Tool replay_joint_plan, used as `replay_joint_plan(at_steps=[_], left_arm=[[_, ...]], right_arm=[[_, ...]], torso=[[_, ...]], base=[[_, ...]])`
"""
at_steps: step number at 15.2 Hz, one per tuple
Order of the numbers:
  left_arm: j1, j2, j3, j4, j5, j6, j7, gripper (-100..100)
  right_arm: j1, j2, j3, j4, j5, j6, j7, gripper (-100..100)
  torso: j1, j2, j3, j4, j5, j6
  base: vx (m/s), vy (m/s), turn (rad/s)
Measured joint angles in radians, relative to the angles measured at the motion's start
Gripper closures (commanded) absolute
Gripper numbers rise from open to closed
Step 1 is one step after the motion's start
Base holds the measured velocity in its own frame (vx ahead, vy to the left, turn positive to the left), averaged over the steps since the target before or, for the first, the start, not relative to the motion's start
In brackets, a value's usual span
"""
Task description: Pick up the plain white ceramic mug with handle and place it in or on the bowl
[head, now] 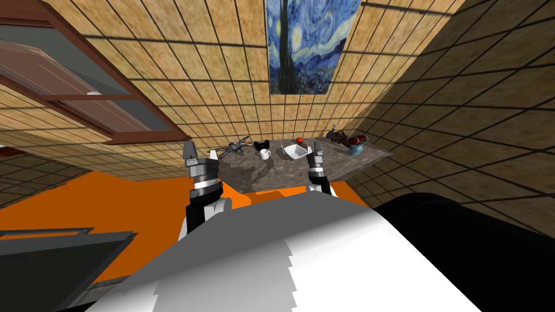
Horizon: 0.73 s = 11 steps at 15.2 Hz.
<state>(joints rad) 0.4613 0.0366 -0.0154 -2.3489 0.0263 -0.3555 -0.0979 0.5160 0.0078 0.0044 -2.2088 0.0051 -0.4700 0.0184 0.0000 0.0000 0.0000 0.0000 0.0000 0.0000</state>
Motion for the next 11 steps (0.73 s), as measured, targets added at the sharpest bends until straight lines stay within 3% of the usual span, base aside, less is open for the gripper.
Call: replay_joint_plan(at_steps=[5,11], left_arm=[[-0.025,0.054,0.001,0.036,0.039,0.059,-0.009,-100],[-0.083,0.135,0.004,0.099,0.108,0.176,-0.026,-100]], right_arm=[[0.000,0.000,0.000,0.000,0.000,0.000,0.000,0],[0.000,0.000,0.000,0.000,0.000,0.000,0.000,0]], torso=[[-0.001,-0.001,-0.001,0.000,0.000,0.000],[-0.001,-0.002,-0.001,-0.001,0.000,0.001]], base=[[0.017,-0.014,-0.088],[0.025,-0.019,-0.114]])
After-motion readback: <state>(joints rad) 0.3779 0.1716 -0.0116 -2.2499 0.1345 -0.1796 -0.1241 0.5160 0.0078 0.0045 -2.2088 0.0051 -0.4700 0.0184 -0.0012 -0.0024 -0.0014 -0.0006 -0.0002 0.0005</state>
